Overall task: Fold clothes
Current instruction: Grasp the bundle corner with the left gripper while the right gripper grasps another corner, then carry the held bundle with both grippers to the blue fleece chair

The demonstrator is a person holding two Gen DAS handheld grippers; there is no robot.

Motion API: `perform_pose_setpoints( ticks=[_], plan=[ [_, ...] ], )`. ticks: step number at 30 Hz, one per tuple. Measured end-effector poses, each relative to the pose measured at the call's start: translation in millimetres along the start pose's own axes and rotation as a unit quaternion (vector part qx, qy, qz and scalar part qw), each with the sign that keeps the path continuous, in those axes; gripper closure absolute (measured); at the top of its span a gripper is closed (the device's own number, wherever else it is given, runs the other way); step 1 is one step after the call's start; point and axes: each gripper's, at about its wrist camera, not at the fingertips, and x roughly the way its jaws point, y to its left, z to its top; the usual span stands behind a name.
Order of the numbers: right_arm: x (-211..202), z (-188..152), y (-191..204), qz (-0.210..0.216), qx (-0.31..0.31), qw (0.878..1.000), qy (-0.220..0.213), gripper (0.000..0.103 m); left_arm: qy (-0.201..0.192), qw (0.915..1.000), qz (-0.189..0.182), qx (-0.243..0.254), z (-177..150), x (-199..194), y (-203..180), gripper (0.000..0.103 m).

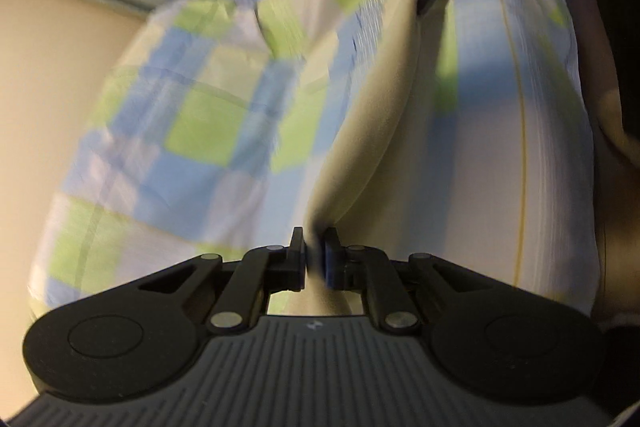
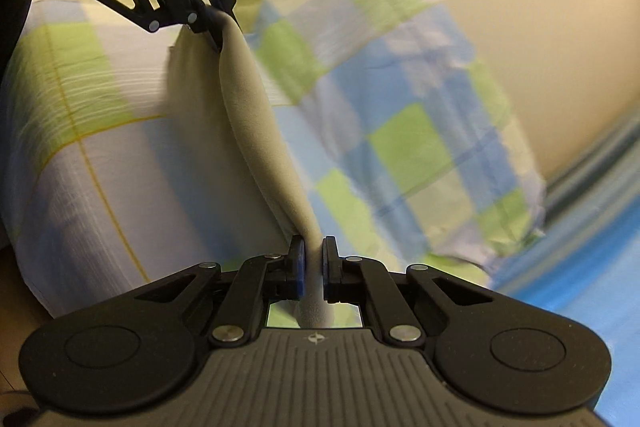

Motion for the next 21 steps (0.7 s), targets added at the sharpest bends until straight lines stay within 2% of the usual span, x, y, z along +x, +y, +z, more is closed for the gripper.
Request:
perform_pose_setpoints(
  ticks=[6,9,11,15,21],
  plan=[
    [-79,-37,-40,-0.072,0.024,0.996,0.045,0.099,-0.092,0.9955,-0.003,0.021,73,-36,0,0.095],
    [-126,-61,-54,-0.117,0.041,0.989,0.081,0.099,-0.151,0.9878,-0.014,0.035,113,-51,-5,0.095],
    [-156,-76,-62,-0.147,0.054,0.981,0.113,0.099,-0.194,0.9796,-0.027,0.044,141,-61,-10,0.095],
    [-223,-107,-71,-0.205,0.084,0.957,0.187,0.099,-0.289,0.9528,-0.063,0.07,198,-83,-27,0.095],
    [-311,-160,-91,-0.27,0.131,0.909,0.291,0.099,-0.405,0.8976,-0.13,0.116,298,-110,-63,0.095]
  ],
)
